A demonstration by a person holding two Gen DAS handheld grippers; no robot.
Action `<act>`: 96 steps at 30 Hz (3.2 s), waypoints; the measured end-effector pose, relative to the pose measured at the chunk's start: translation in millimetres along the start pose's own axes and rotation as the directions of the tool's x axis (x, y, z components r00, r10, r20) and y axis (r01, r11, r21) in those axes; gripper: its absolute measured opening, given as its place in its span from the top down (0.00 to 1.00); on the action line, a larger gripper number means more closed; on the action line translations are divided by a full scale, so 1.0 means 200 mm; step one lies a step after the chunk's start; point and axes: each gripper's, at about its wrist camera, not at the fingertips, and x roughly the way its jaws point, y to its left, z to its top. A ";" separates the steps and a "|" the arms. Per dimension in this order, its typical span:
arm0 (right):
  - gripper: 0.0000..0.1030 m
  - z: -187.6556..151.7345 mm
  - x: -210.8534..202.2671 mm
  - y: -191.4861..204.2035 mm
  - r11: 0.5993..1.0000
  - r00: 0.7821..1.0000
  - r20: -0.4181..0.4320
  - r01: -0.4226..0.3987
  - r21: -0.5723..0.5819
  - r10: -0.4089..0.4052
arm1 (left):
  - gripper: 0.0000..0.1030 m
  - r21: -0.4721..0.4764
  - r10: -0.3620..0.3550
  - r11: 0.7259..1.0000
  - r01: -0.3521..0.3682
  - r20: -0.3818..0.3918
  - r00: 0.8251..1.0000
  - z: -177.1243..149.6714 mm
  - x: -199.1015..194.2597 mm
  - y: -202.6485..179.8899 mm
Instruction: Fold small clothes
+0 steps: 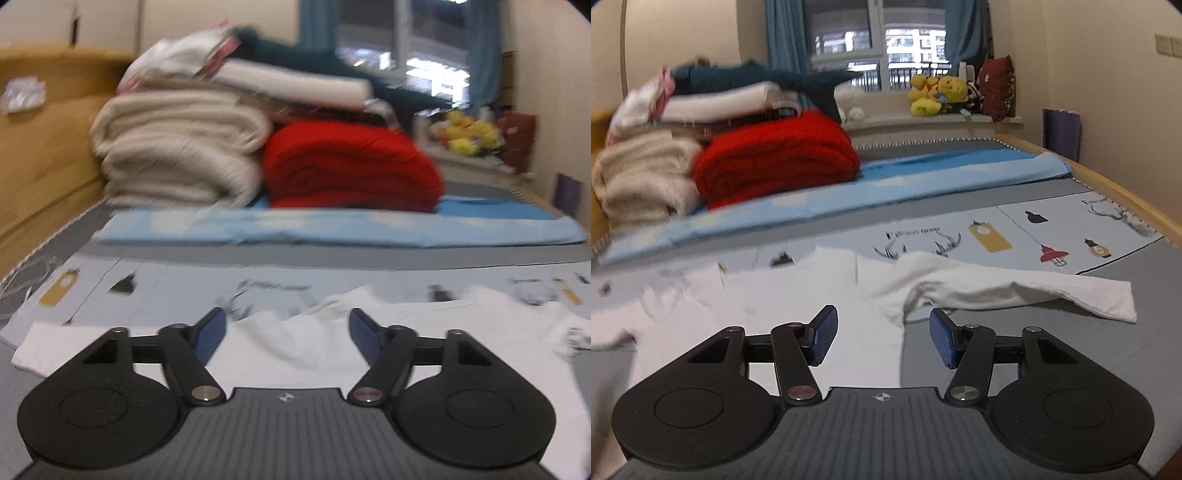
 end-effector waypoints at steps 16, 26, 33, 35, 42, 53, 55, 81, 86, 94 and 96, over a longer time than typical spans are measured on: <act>0.77 0.00 0.14 0.09 0.999 0.993 -0.102 0.052 -0.018 -0.053 | 0.58 -0.376 0.238 0.855 -0.358 -0.330 0.914 -0.19 0.54 1.22; 0.76 0.02 0.16 0.17 0.994 0.987 -0.131 0.087 -0.067 -0.095 | 0.41 -0.601 0.236 0.619 -0.505 -0.471 0.850 -0.35 0.59 1.66; 0.76 0.06 0.18 0.36 0.989 0.990 -0.136 0.004 -0.145 -0.024 | 0.96 -0.649 0.231 0.581 -0.492 -0.448 0.864 -0.34 0.60 1.67; 0.76 0.09 0.21 0.46 0.985 0.990 -0.140 -0.049 -0.167 0.026 | 0.97 -0.665 0.241 0.568 -0.486 -0.430 0.870 -0.31 0.59 1.63; 0.81 0.19 0.41 0.85 0.946 0.968 -0.142 -0.234 -0.226 0.206 | 0.97 -0.640 0.283 0.671 -0.375 -0.247 0.927 -0.04 0.47 1.32; 0.81 0.08 0.68 1.02 0.941 0.920 -0.284 -0.315 -0.123 0.271 | 0.98 -0.602 0.078 0.781 -0.168 -0.173 0.982 0.14 0.41 0.63; 0.81 0.10 0.69 0.98 0.944 0.905 -0.301 -0.328 -0.040 0.301 | 0.98 -0.532 0.092 0.831 -0.164 -0.159 0.983 0.16 0.38 0.48; 0.81 0.13 0.92 0.89 0.935 0.878 -0.351 -0.355 -0.021 0.326 | 0.67 -0.518 -0.110 0.852 -0.077 -0.321 0.941 0.11 0.73 -0.01; 0.81 0.07 0.94 1.12 0.889 0.878 -0.344 -0.415 -0.194 0.334 | 0.67 -0.566 -0.132 0.818 -0.102 -0.356 0.925 0.07 0.79 0.09; 0.75 -0.06 1.06 1.26 0.858 0.880 -0.391 -0.404 -0.318 0.270 | 0.67 -0.608 -0.175 0.788 -0.095 -0.369 0.913 0.07 0.76 0.17; 0.73 -0.08 1.08 1.28 0.848 0.882 -0.396 -0.402 -0.346 0.256 | 0.67 -0.623 -0.183 0.777 -0.095 -0.367 0.912 0.07 0.74 0.20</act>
